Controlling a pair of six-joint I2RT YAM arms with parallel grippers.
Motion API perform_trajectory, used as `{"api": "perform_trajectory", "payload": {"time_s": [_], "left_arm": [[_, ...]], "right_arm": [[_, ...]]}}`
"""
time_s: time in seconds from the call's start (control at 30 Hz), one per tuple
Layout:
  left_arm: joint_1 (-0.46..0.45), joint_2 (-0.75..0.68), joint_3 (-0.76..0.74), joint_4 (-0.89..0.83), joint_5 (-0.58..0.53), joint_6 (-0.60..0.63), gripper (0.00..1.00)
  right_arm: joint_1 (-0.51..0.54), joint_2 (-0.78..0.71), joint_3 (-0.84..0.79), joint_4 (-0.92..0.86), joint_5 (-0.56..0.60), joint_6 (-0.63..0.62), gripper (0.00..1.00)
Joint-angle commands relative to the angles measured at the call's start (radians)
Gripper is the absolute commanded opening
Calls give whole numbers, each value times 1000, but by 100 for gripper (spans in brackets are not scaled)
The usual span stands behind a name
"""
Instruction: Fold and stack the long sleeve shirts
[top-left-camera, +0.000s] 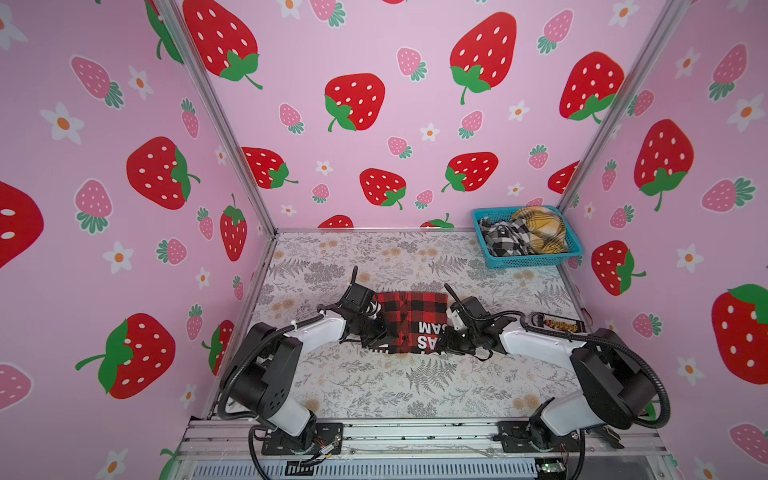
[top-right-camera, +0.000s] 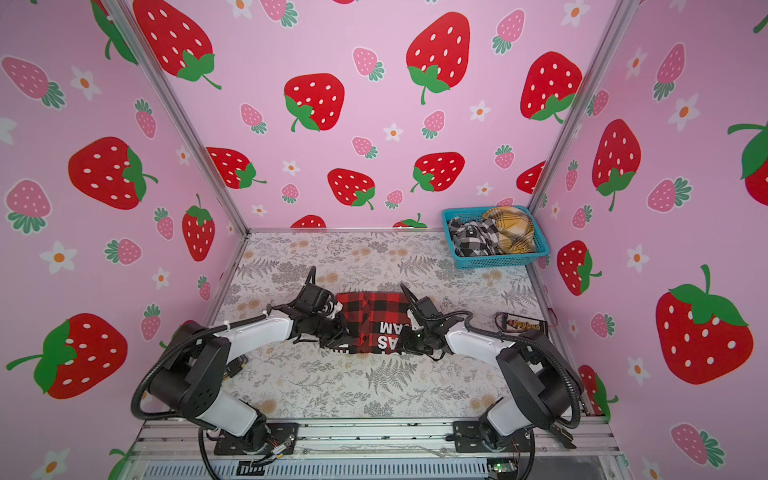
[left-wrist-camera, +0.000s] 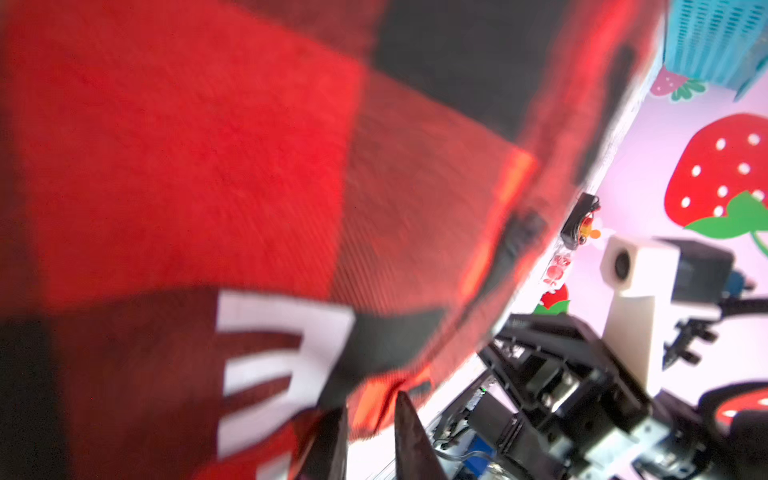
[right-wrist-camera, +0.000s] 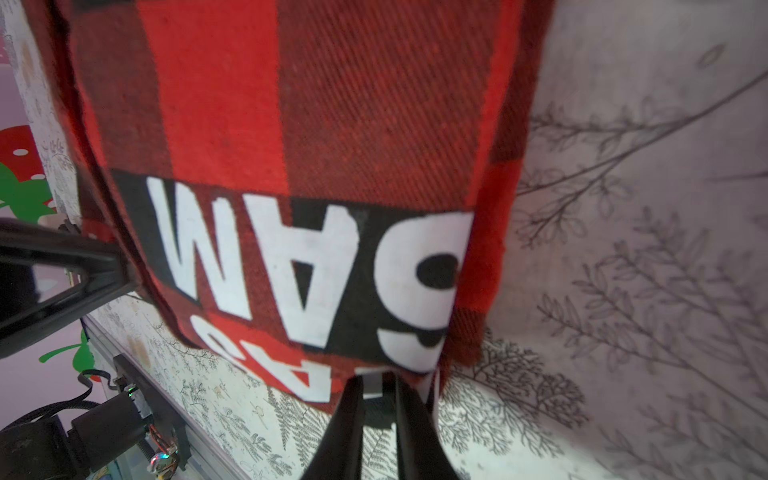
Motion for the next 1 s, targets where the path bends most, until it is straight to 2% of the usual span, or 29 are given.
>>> {"api": "perform_trajectory", "payload": {"time_s": [0.0,0.17,0.2,0.27,0.3,0.37,0.53,0.63,0.7,0.83,0.97], "left_arm": [[5,-132,109,-153,-112,140,20],[11,-397,161,-246,-292,281,22],[16,-462,153,-248,-341,302,27],[36,-567,120,-242,-417,316,53],[66,-604,105,-244,-412,317,60],[146,-632,95,-271,-332,322,66],[382,-534,53,-289,27,289,72],[439,-425,-1,-214,161,223,74],[457,-362,-41,-139,197,156,74],[454,-261,-67,20,221,48,62],[402,-161,-1,37,192,46,53]], "right_arm": [[-7,-67,62,-100,66,-39,20],[-8,-149,147,-158,142,-87,26],[-10,-161,164,-183,151,-95,27],[-14,-175,191,-189,158,-110,29],[-15,-178,206,-186,158,-120,31],[-17,-177,228,-180,158,-131,34],[-23,-146,254,-124,121,-135,41],[-24,-108,271,-94,95,-125,42],[-25,-77,280,-74,84,-120,40],[-25,1,300,-68,82,-113,28],[-25,56,296,-65,85,-115,24]]}}
